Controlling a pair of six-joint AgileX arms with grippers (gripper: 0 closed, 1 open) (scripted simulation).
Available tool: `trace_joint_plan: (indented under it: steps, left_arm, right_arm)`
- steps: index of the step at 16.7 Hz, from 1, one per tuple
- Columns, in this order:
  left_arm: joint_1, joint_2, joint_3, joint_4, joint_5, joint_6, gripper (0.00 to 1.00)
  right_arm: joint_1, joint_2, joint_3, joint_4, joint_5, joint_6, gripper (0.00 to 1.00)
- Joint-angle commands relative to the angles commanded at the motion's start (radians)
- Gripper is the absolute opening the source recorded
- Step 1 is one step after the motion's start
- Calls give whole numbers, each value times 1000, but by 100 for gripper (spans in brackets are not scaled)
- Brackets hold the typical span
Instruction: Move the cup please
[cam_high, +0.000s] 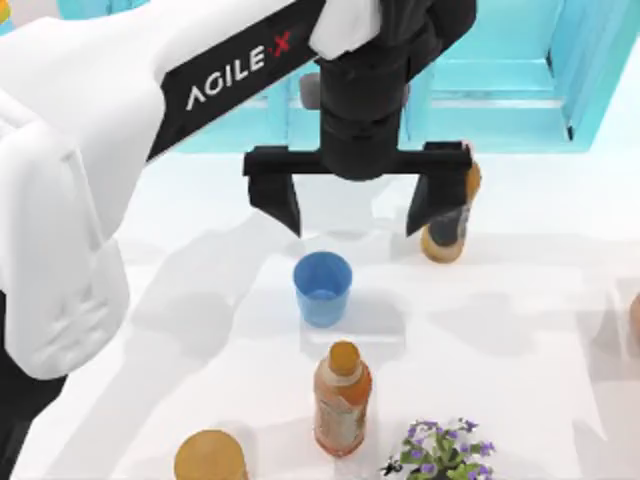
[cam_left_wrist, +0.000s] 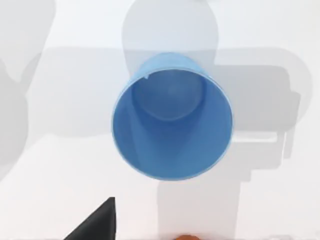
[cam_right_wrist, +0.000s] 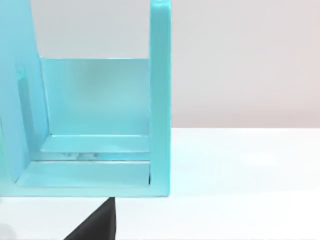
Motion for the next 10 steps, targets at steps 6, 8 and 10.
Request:
trace_joint_plan:
  steps: [6, 8, 10]
  left_arm:
    - [3, 2, -112, 114, 0, 3, 100]
    - [3, 8, -197, 207, 0, 3, 100]
    - [3, 14, -280, 300, 1, 3, 100]
  right_arm:
    - [0, 0, 0, 0, 0, 0, 100]
    - [0, 0, 0, 0, 0, 0, 100]
    - [0, 0, 0, 0, 0, 0, 100]
